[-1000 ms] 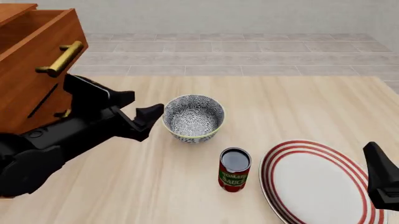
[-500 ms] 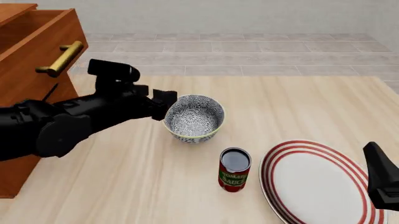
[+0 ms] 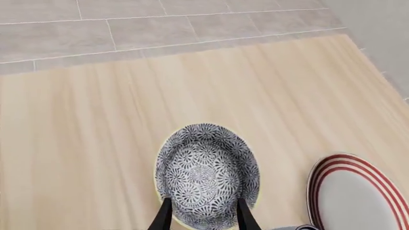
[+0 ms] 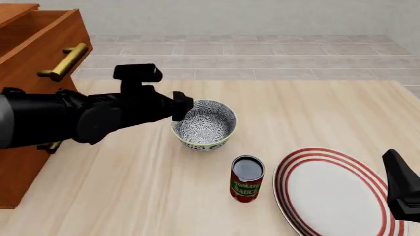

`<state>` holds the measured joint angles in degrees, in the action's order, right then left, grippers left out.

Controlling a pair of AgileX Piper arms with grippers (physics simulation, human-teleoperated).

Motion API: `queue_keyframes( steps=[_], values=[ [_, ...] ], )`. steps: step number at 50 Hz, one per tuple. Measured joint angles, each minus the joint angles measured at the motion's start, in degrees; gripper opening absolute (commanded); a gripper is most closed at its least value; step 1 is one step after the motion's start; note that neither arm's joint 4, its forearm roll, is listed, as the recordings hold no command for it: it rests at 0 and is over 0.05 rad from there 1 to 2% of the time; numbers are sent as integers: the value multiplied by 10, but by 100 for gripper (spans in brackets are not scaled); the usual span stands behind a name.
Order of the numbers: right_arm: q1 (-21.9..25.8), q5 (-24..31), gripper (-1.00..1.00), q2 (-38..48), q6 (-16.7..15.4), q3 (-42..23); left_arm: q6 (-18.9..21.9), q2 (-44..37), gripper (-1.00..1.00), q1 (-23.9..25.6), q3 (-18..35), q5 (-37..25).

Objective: Put the bowl on top of the cabinet.

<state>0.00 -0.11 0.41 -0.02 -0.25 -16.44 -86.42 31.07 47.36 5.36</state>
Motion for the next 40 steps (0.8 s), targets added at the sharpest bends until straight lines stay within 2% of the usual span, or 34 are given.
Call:
queue_keyframes(
  steps=[40],
  values=[
    [0, 0, 100, 0, 0, 0, 9, -57, 100, -49, 39, -25]
  ],
)
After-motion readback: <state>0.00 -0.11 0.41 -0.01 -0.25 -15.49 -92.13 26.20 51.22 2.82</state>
